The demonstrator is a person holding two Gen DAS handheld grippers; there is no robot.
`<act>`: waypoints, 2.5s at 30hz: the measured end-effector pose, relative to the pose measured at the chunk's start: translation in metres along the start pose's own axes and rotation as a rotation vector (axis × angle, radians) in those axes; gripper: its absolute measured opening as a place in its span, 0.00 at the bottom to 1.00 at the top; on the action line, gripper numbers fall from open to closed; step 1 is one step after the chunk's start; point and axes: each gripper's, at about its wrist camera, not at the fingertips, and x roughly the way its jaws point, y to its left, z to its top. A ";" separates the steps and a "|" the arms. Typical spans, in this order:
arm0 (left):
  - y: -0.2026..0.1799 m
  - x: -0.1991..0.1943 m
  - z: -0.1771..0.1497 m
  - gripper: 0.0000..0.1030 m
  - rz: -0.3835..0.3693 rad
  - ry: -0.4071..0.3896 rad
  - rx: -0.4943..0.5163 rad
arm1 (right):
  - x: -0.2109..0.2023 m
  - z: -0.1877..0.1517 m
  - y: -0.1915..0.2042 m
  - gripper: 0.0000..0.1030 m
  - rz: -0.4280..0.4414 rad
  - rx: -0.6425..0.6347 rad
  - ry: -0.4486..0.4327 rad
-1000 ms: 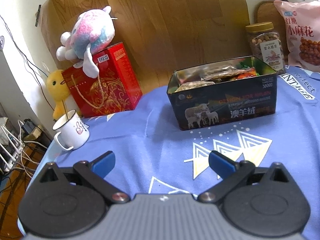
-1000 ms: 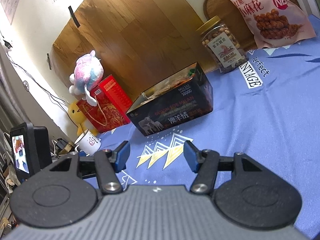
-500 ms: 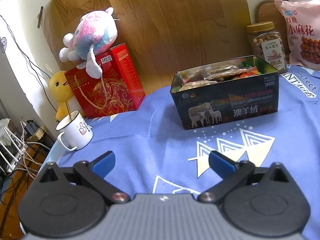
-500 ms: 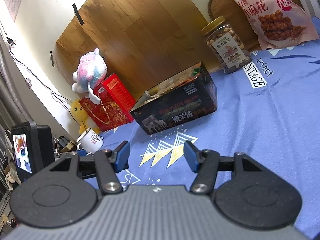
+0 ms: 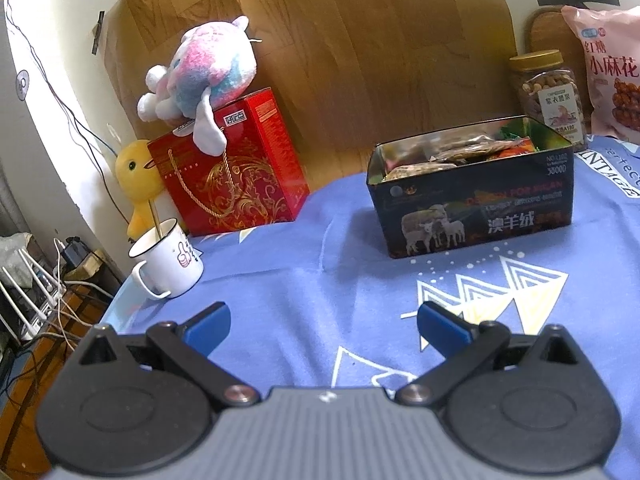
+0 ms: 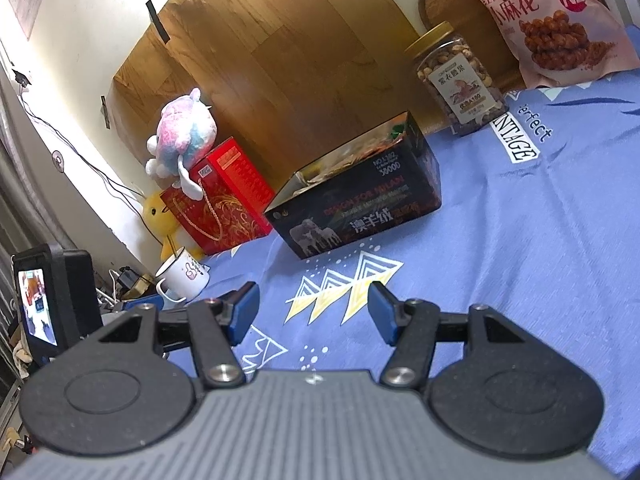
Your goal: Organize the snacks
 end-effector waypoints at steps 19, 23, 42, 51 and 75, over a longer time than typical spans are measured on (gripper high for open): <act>0.000 -0.006 -0.005 1.00 -0.153 0.035 -0.034 | -0.003 -0.002 0.010 0.63 -0.038 -0.034 -0.043; -0.001 -0.009 -0.005 1.00 -0.176 0.036 -0.035 | -0.005 -0.001 0.015 0.63 -0.040 -0.045 -0.055; 0.000 -0.011 -0.010 1.00 -0.298 0.071 -0.062 | -0.003 -0.004 0.020 0.64 -0.086 -0.059 -0.055; -0.014 -0.009 -0.008 1.00 -0.345 0.076 -0.050 | -0.014 -0.009 0.010 0.64 -0.154 -0.047 -0.080; -0.014 -0.019 -0.004 1.00 -0.312 0.070 -0.053 | -0.024 -0.012 0.006 0.65 -0.124 -0.024 -0.110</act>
